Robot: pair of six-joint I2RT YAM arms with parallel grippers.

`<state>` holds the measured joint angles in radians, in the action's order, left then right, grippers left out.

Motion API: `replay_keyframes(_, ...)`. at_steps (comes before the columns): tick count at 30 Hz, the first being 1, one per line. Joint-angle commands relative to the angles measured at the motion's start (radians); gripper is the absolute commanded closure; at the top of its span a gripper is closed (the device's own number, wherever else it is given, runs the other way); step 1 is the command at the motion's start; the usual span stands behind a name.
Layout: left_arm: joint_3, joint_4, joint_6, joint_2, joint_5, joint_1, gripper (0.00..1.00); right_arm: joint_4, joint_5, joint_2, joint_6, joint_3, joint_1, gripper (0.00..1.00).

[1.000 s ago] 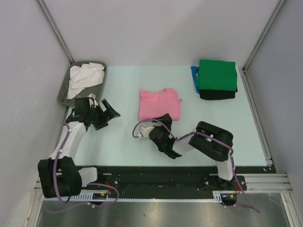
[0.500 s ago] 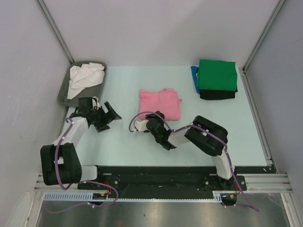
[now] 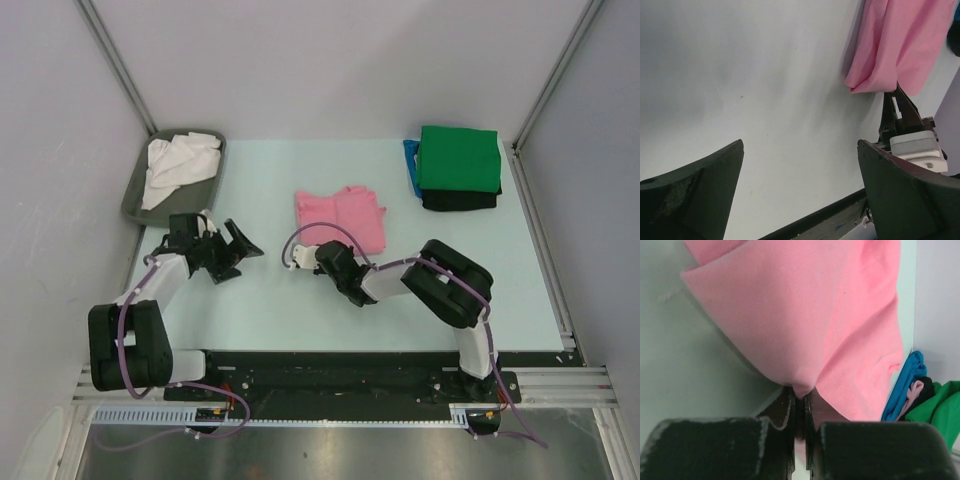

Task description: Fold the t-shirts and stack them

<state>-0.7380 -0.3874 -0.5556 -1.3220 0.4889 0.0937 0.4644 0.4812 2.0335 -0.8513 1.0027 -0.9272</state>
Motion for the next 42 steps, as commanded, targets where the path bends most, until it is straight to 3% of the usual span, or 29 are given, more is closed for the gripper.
replay_keyframes(1,0.093,0.145,-0.091,0.012,0.18,-0.028,0.0,-0.076,0.022,-0.117,0.078,-0.075,-0.036,1.0)
replay_keyframes(8,0.293,0.516,-0.354,-0.025,0.304,-0.121,0.0,-0.113,0.085,-0.268,0.087,-0.157,-0.11,1.0)
replay_keyframes(16,0.335,0.844,-0.641,-0.134,0.316,-0.236,0.0,-0.17,0.117,-0.386,0.12,-0.206,-0.157,1.0)
replay_keyframes(25,0.295,0.993,-0.782,-0.289,0.271,-0.36,0.0,-0.19,0.134,-0.438,0.133,-0.23,-0.183,1.0)
replay_keyframes(42,0.128,1.067,-0.868,-0.569,0.206,-0.483,0.0,-0.247,0.197,-0.575,0.17,-0.268,-0.266,1.0)
